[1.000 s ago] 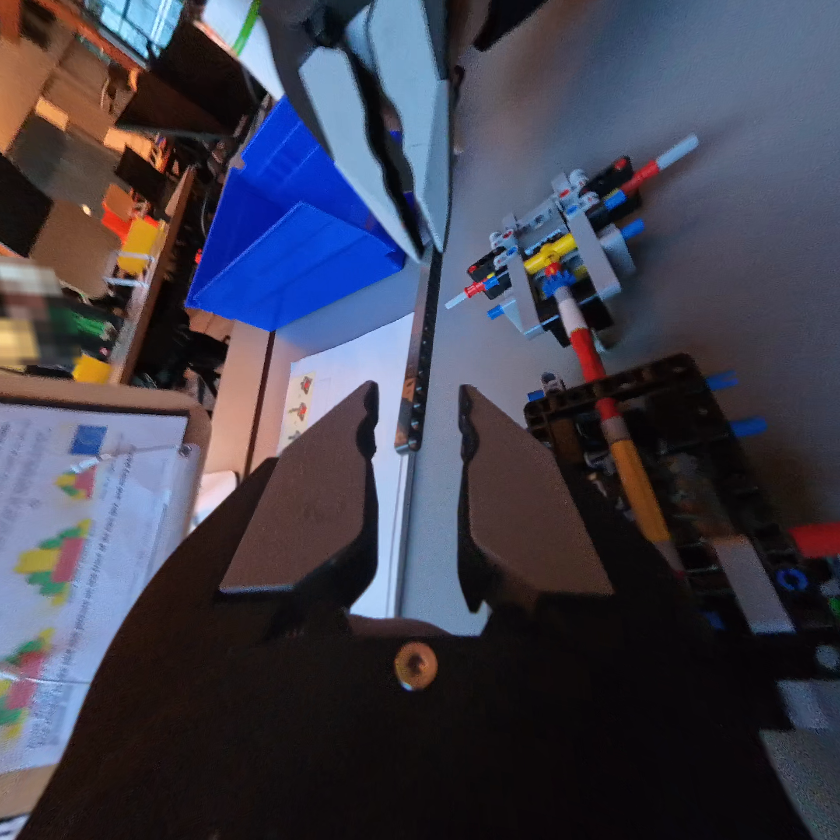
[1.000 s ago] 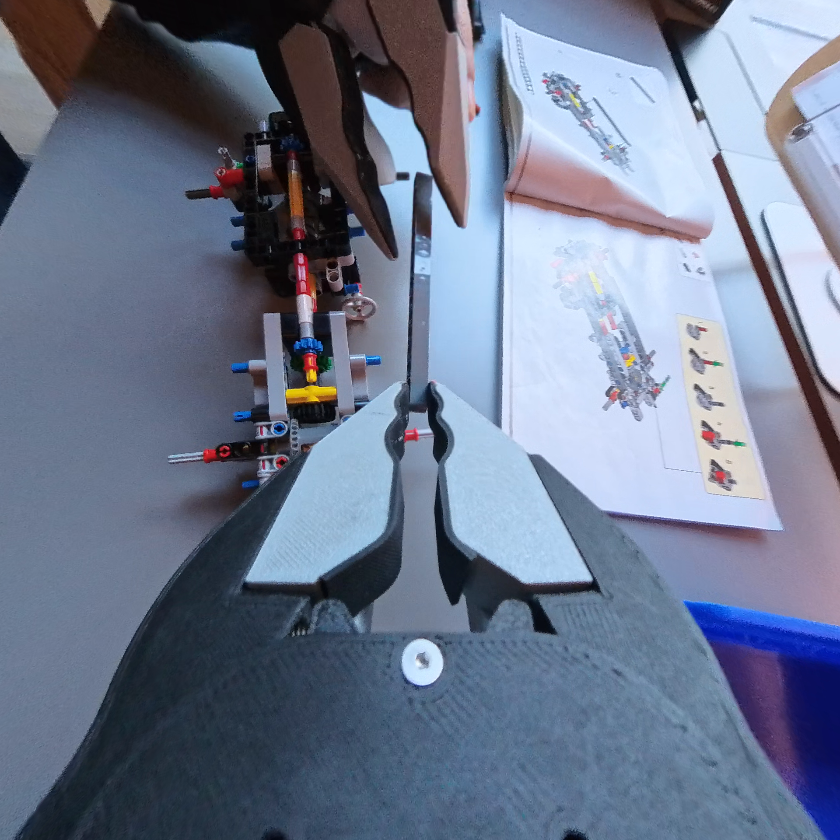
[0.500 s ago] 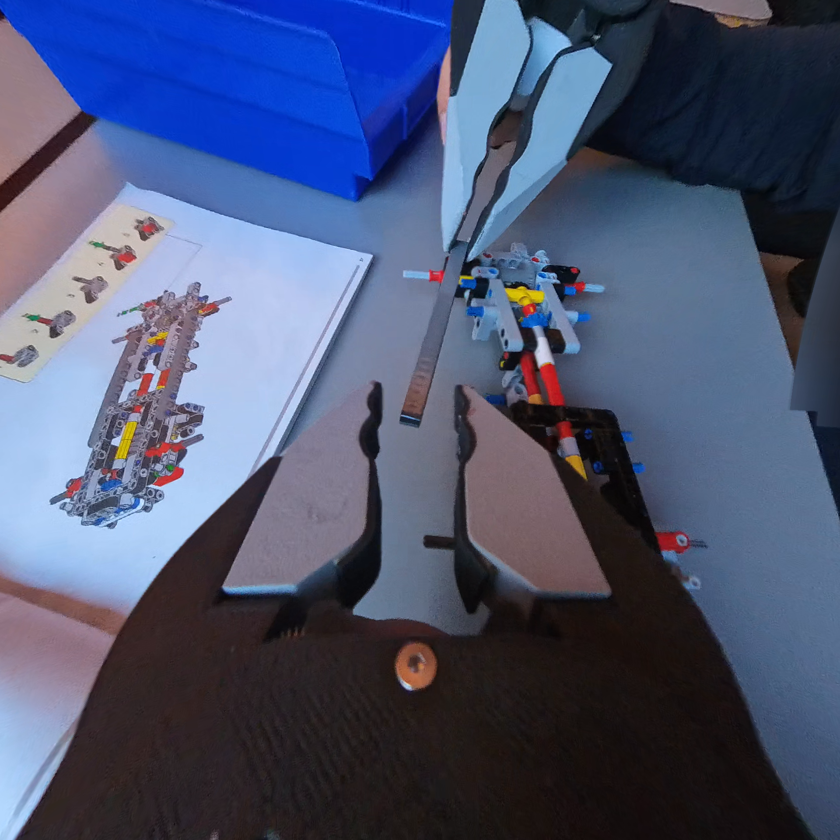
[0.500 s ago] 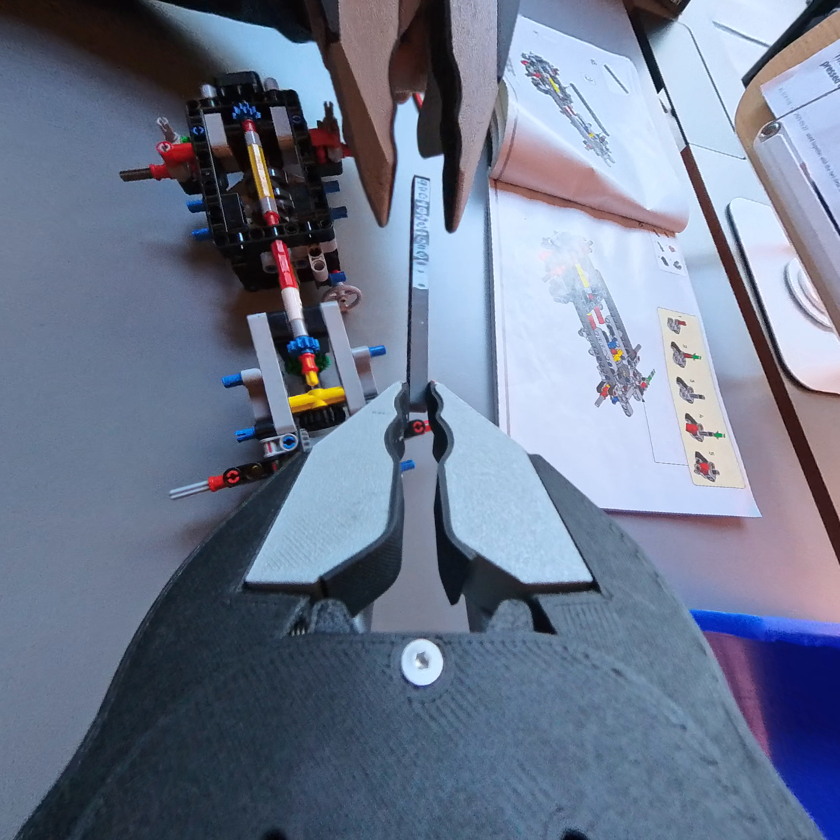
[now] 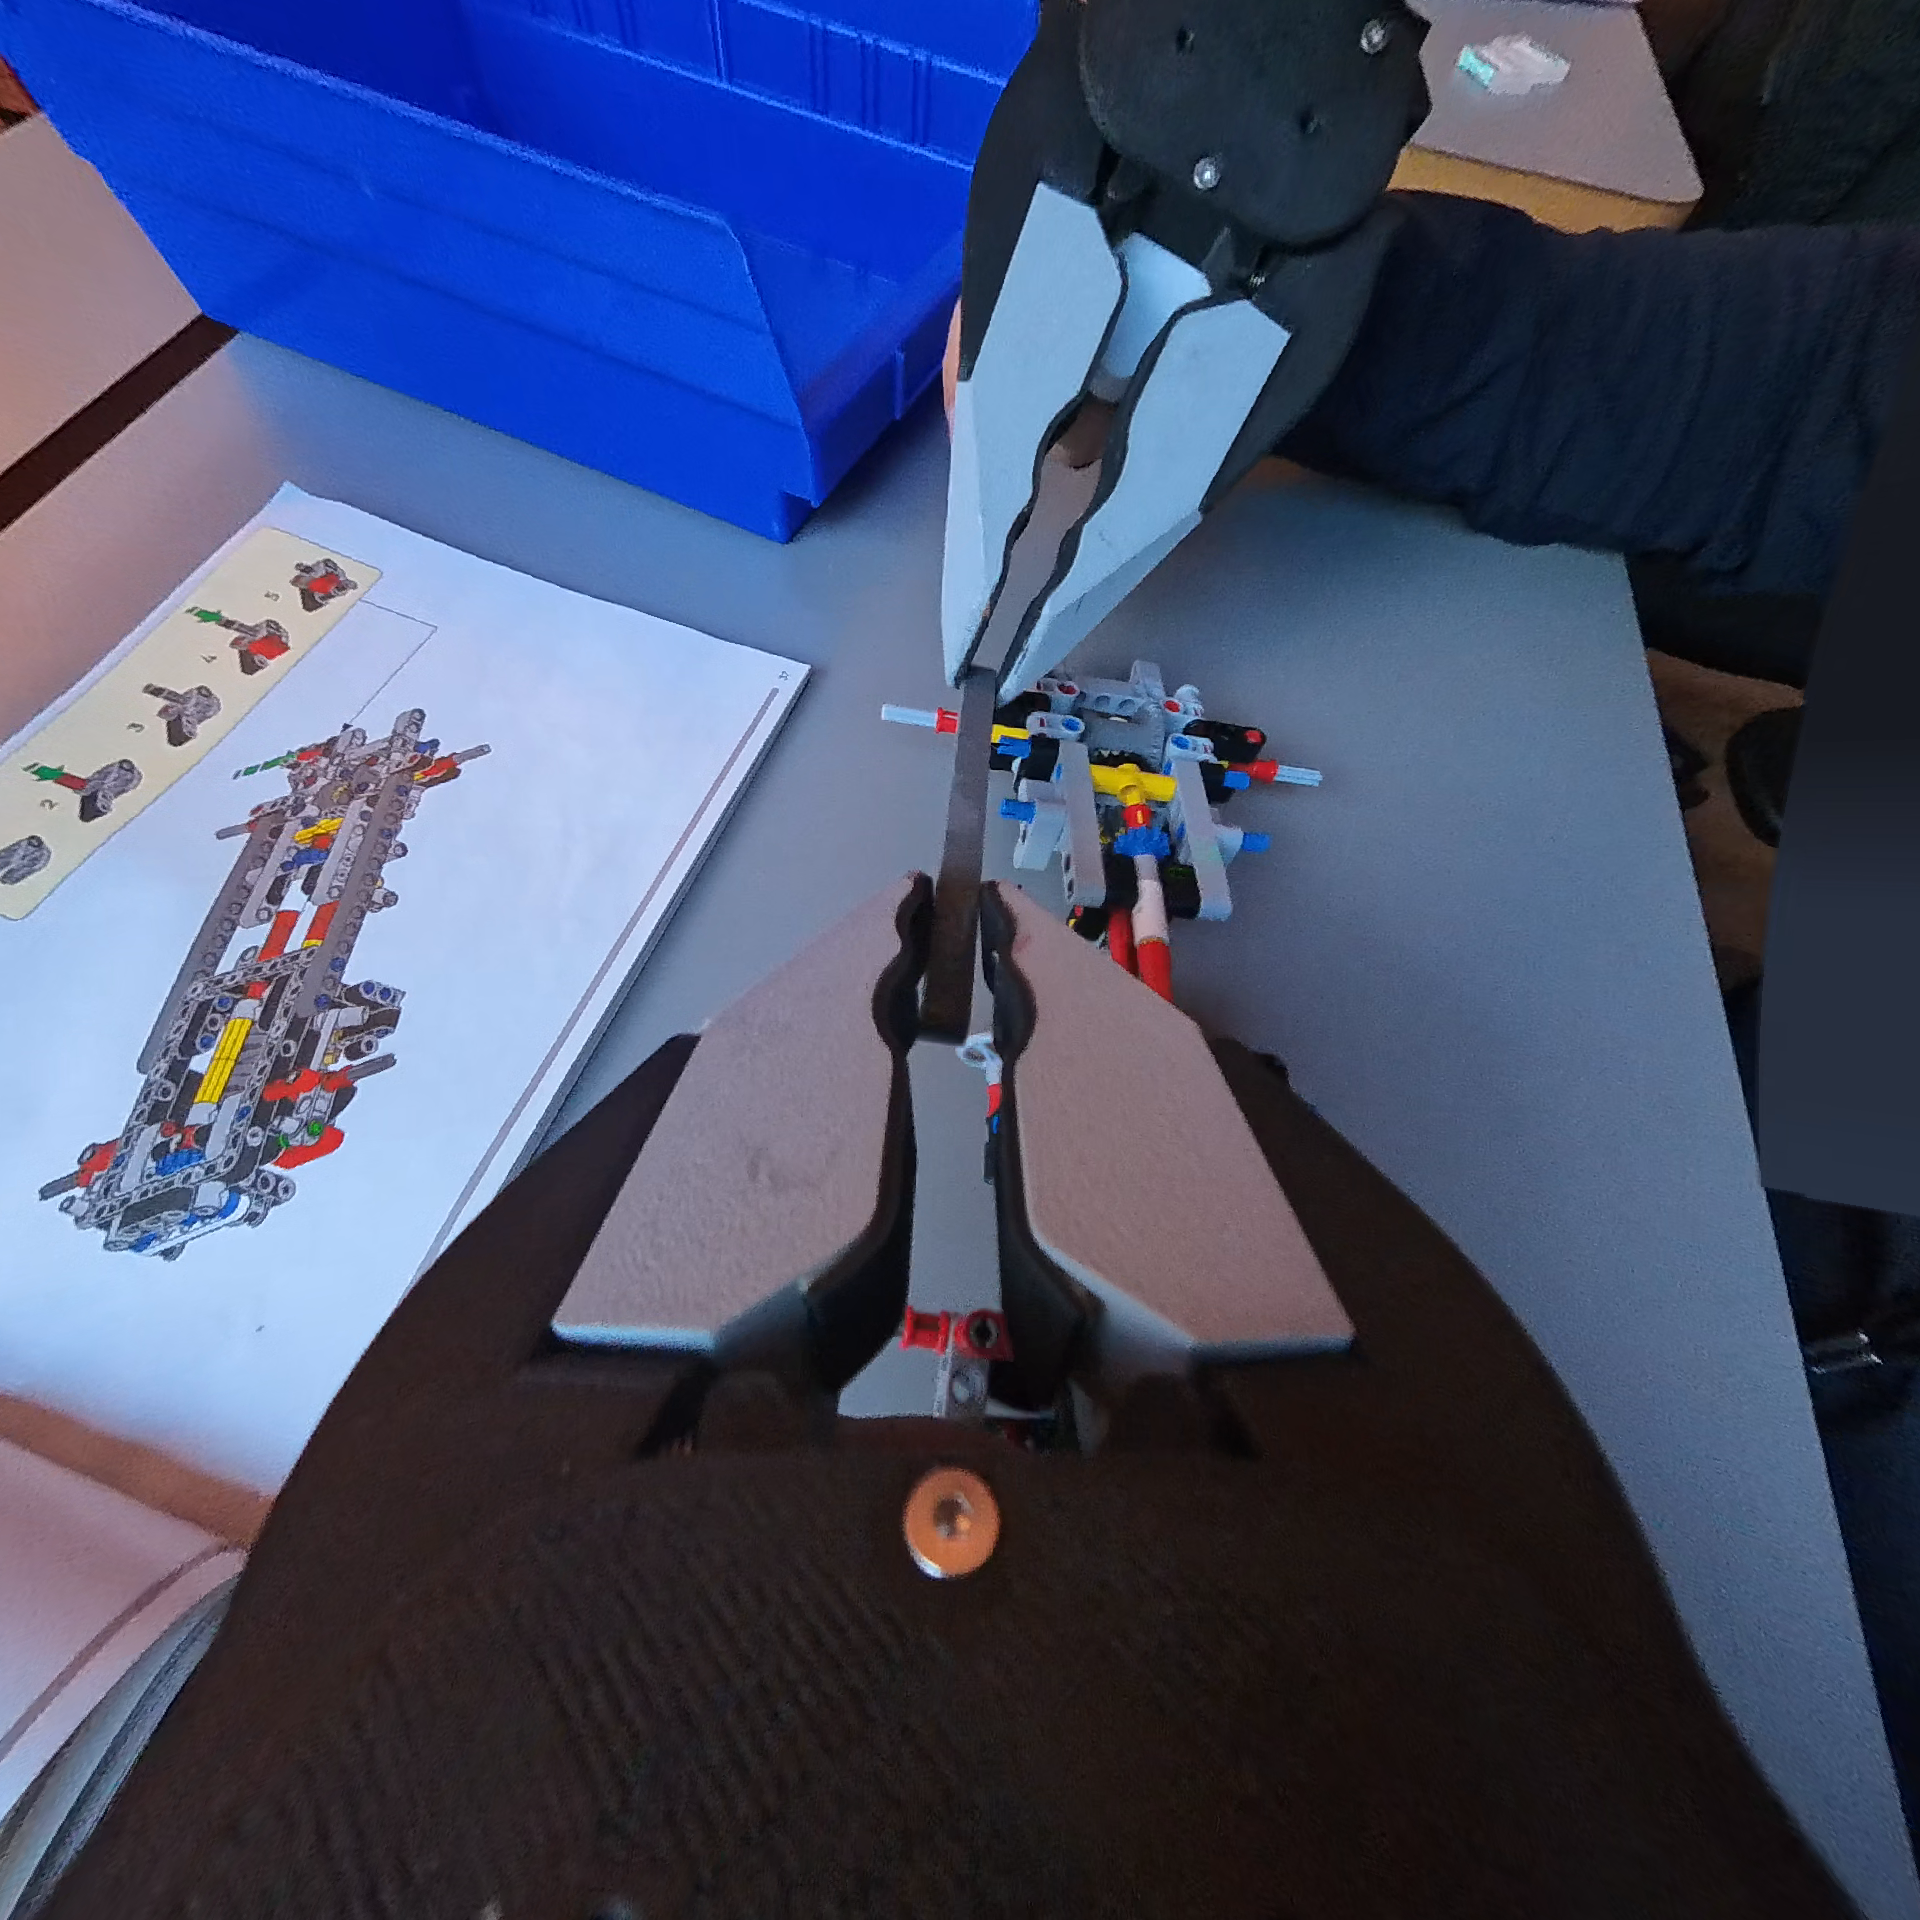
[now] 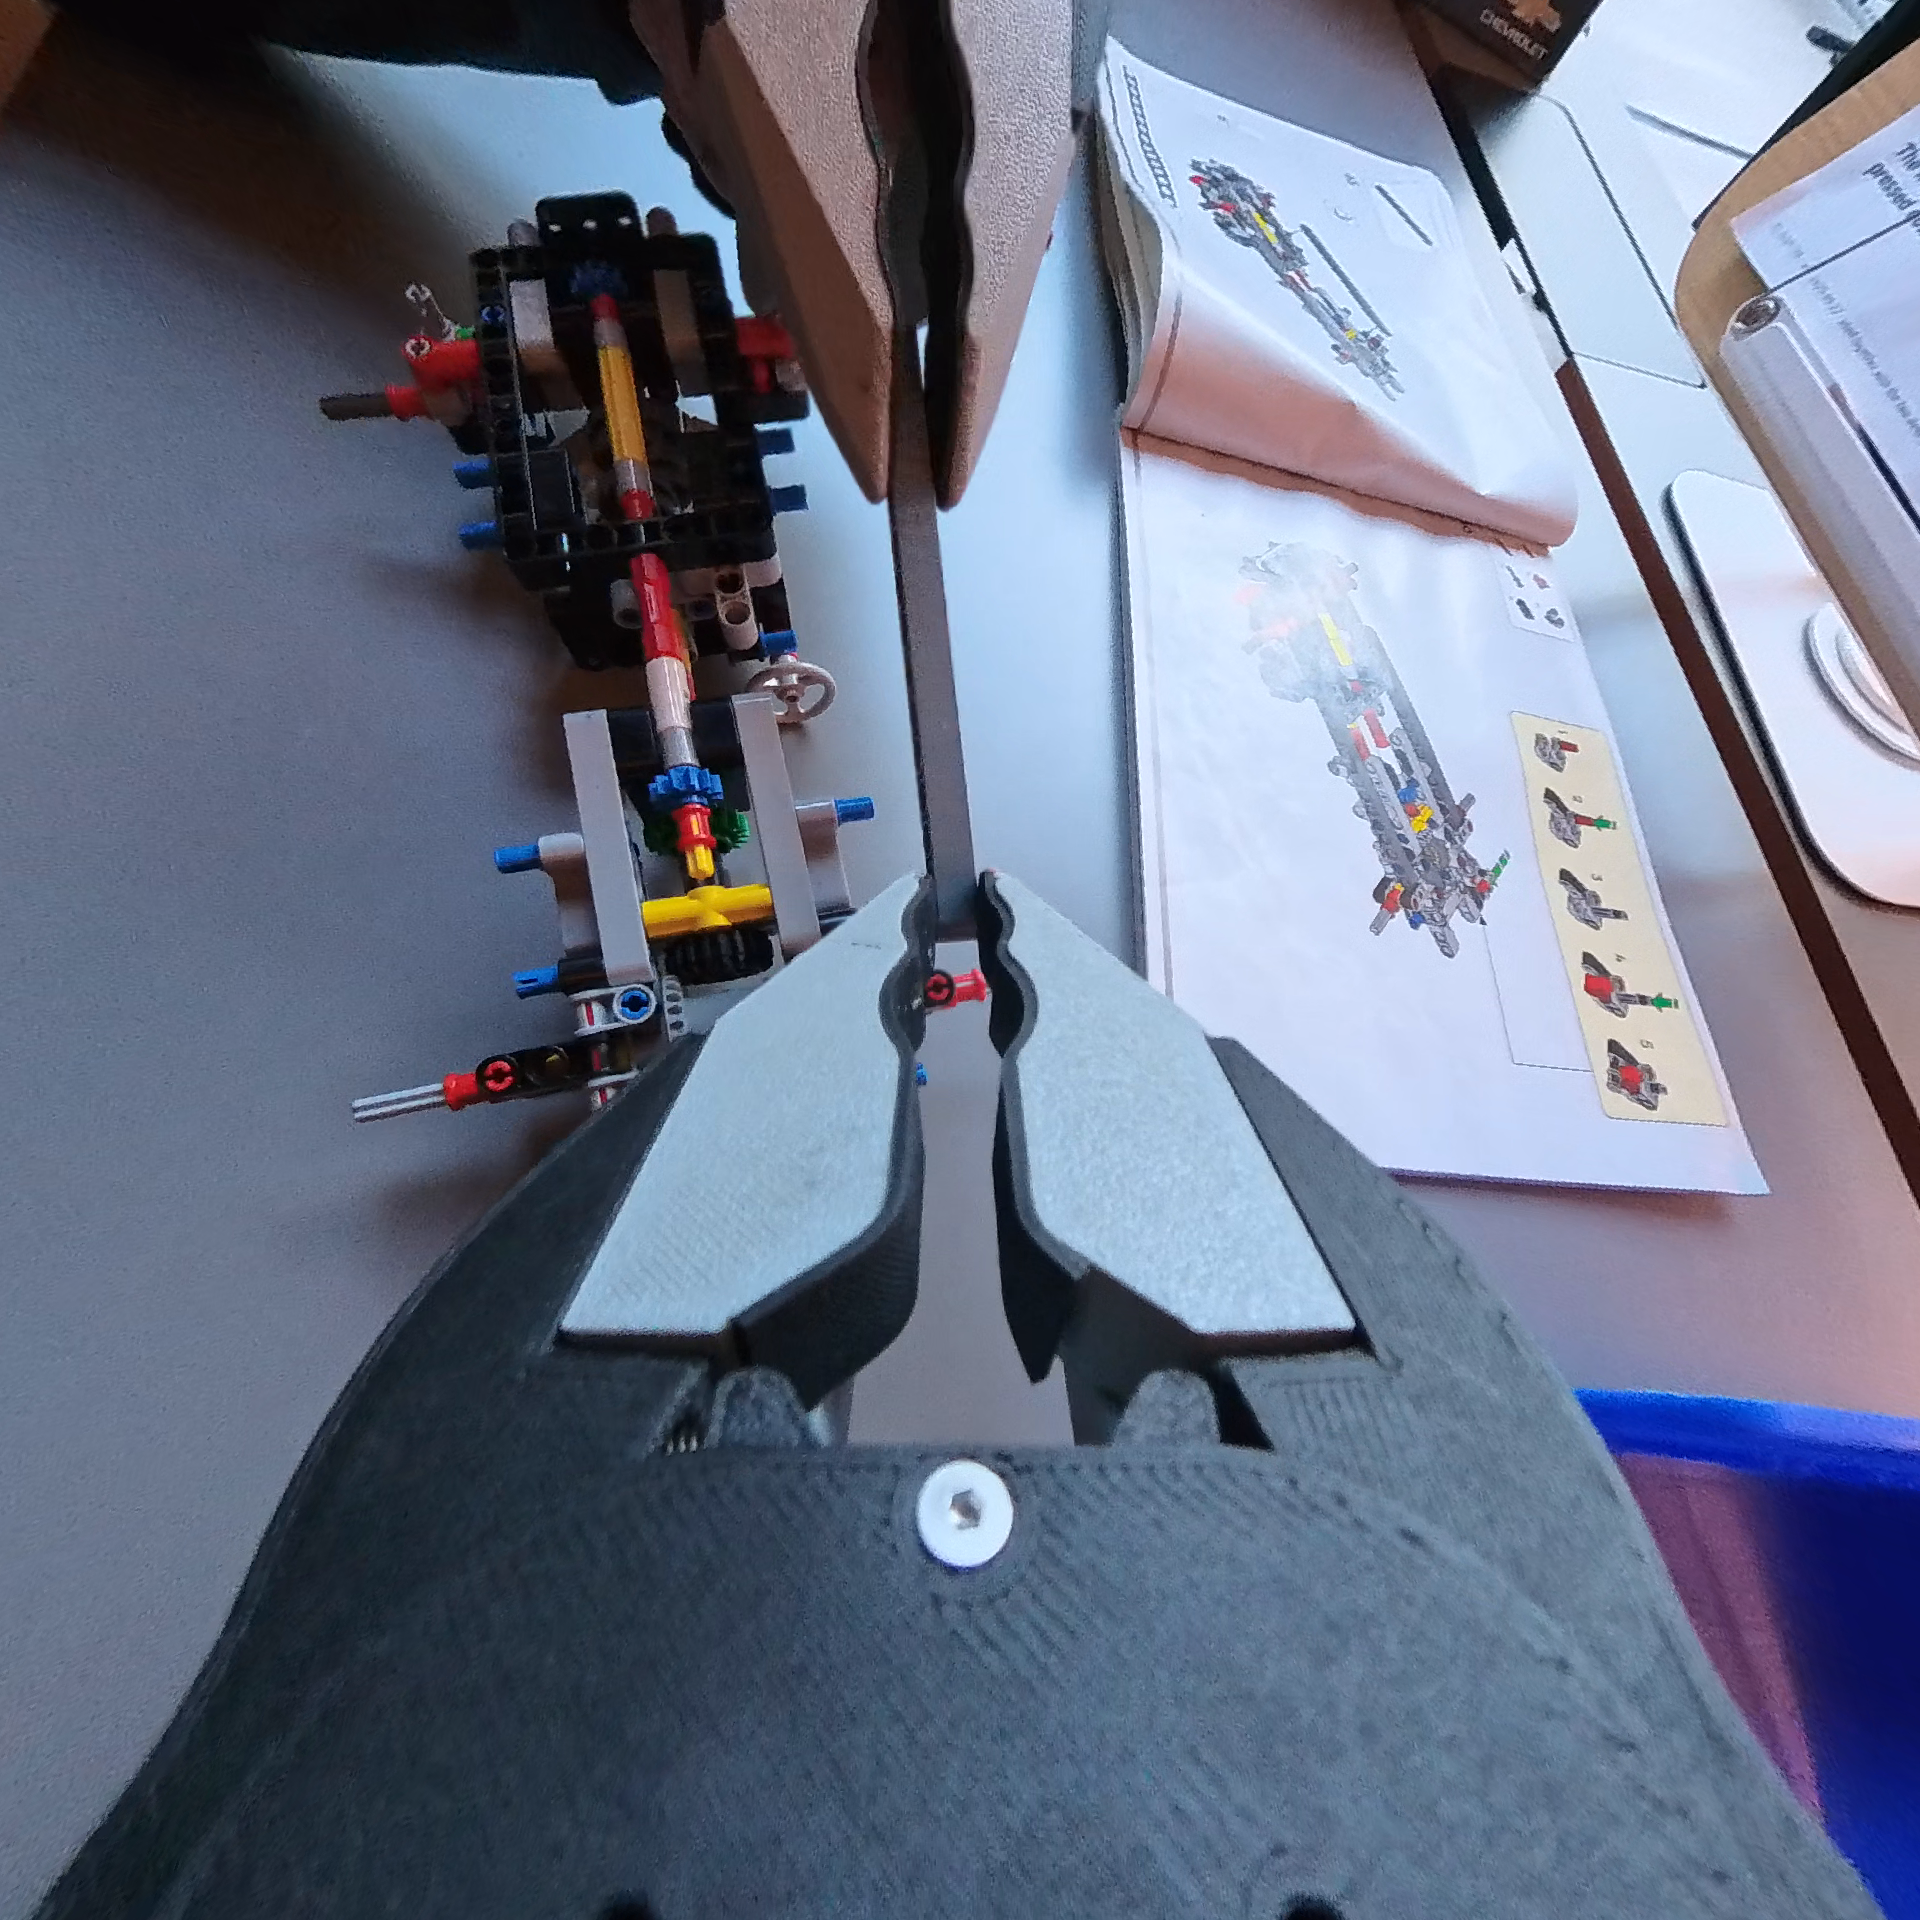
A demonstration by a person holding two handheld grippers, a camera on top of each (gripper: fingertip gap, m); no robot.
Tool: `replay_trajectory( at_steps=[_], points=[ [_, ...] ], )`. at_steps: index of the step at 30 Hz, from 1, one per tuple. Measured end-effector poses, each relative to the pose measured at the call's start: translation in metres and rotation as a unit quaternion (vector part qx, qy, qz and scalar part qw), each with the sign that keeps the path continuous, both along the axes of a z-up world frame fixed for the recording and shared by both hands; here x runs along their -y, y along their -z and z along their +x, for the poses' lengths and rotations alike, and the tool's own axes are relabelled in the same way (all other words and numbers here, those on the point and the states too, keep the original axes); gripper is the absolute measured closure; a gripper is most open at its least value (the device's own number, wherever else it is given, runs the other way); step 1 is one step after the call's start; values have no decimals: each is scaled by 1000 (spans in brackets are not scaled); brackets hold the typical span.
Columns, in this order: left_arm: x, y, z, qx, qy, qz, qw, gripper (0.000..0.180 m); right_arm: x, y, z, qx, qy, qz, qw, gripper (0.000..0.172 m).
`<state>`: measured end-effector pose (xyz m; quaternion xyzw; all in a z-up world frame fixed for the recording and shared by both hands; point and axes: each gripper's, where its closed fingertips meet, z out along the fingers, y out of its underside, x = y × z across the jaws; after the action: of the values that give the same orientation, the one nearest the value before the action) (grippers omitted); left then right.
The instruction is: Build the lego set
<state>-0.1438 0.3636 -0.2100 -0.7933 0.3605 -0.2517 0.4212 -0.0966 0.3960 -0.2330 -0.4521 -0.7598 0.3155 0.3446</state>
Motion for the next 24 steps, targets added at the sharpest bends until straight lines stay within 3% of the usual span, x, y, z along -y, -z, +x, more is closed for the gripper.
replay_trajectory(
  at_steps=[9, 12, 15, 24],
  points=[
    [-3, 14, 7, -53, -2, 5, 999, 174, -3, 2, 4, 4, 3, -3, 1000, 167],
    [-1, 18, 11, -53, 11, -17, 998, 162, 0, 3, 5, 5, -5, 3, 1000, 167],
    [-3, 20, 15, -61, 26, -22, 998, 174, 3, 3, 6, 6, -12, 5, 1000, 167],
    [-13, 30, 23, -189, 91, -66, 976, 170, -1, 3, 5, 7, -1, 28, 1000, 167]
  ],
)
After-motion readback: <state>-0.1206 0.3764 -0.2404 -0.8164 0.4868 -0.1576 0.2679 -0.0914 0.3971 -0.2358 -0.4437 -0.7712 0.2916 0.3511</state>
